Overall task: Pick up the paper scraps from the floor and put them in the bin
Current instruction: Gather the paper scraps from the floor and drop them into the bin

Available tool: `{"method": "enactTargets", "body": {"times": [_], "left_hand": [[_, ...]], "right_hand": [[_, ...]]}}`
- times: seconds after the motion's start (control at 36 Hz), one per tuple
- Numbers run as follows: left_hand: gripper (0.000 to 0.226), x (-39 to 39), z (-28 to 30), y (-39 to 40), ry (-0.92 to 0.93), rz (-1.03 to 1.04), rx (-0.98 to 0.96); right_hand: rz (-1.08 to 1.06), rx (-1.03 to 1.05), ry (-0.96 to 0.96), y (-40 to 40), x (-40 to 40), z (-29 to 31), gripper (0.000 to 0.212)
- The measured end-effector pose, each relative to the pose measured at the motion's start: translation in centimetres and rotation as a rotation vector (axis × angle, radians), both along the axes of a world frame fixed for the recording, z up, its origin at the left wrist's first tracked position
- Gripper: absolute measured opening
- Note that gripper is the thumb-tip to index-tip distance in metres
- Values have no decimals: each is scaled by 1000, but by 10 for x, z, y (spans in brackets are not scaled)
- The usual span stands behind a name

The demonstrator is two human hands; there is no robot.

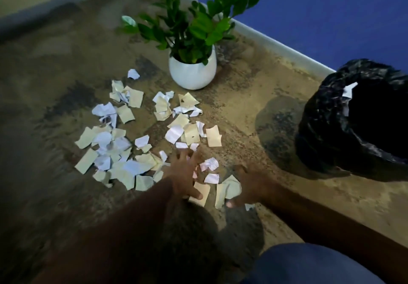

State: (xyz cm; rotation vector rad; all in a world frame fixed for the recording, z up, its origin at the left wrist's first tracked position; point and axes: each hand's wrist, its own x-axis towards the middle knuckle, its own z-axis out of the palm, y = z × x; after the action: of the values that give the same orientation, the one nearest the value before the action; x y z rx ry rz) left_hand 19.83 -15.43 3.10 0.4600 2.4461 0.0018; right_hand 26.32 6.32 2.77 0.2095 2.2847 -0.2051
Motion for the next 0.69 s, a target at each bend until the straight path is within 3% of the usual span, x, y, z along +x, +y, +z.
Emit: {"method": "enactTargets", "body": {"times": [0.08,0.19,0.31,0.53,0.69], "left_hand": [[123,13,-9,-2,-21,95,-33],[125,19,-13,4,-4,76,-71],[137,13,-19,10,43,8,-23],[135,0,-28,24,18,-102,40],[116,-6,-33,32,-22,-110,125]], "right_hand": [[-61,23,24,-8,7,-11,139],[-94,32,89,-18,14,-18,139],[-163,-45,213,-25,18,-20,125],[-217,-83,272,-41,6,-21,106],[-196,-152,300,-48,-6,-18,96]]}}
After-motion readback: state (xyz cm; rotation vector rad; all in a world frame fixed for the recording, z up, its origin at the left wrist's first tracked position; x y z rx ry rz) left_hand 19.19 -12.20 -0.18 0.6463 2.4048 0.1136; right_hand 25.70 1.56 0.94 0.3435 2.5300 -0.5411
